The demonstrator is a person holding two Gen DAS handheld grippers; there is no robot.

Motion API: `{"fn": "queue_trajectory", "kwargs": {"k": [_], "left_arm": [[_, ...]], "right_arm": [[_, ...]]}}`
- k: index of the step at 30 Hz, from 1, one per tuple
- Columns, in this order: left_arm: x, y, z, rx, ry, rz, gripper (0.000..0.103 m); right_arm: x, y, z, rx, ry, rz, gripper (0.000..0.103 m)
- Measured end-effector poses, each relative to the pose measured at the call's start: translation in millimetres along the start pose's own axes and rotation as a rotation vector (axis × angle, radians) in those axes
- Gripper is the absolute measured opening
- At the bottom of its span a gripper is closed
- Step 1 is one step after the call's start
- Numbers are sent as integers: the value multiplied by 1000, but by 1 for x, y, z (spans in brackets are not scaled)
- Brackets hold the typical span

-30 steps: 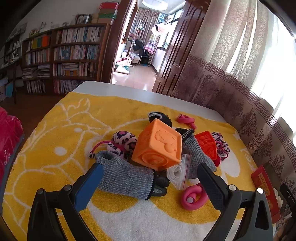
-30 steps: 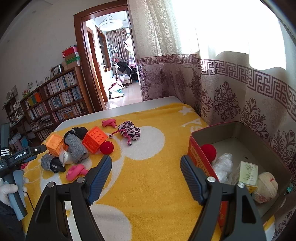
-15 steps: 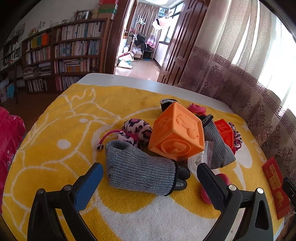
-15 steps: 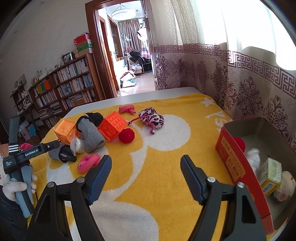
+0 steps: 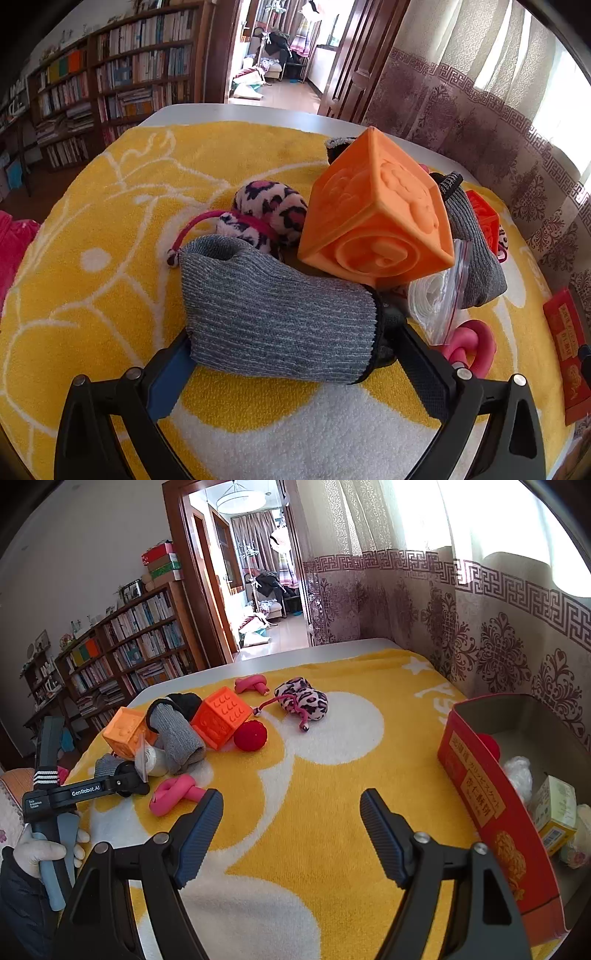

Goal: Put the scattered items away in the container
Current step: 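Return both grippers to the pile and reach the left gripper to the grey sock, then grasp the grey sock with the left gripper while the right grasps the pink knotted tube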

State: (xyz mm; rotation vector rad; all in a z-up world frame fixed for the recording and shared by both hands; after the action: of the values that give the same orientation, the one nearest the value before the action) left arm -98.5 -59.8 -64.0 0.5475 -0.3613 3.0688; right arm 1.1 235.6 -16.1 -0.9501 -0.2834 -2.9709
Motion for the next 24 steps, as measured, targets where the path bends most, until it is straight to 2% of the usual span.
{"fn": "queue_trajectory", "kwargs": {"k": [4, 9, 15, 19, 21, 23, 24], "left_arm": [[0, -4, -2, 22, 8, -8, 103], [0, -13, -6, 91, 31, -36, 103], [-1, -11, -4, 88, 28, -34, 103], [-3, -8, -2, 53, 12, -23, 102], [-6, -7, 3, 50, -15, -14, 83], [-7, -5, 8, 39, -34, -10, 72], [-8, -5, 10, 31, -43, -7, 71]], "right_arm": [[-1, 1, -1, -1, 3, 3, 80], [-3, 3, -3, 2, 8, 9, 80], [-4, 2, -8, 7, 21, 5, 80], [-6, 7, -12, 12, 36, 19, 80], [-5, 11, -11, 14, 32, 32, 80], [-4, 15, -8, 21, 29, 41, 80], [-2, 17, -7, 27, 29, 45, 80]]}}
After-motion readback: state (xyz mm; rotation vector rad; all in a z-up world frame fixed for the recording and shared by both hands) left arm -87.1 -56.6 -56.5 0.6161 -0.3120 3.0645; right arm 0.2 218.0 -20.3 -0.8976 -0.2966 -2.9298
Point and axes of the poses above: each gripper's, at about its wrist camera, not at the fingertips, and z roughly against the way its jaws point, y to its left, x to its top, the point moved 1 cm from there along -z, roughly the way its jaws point, and after that the axes turned 14 degrees about y, right-handed, at the moved point
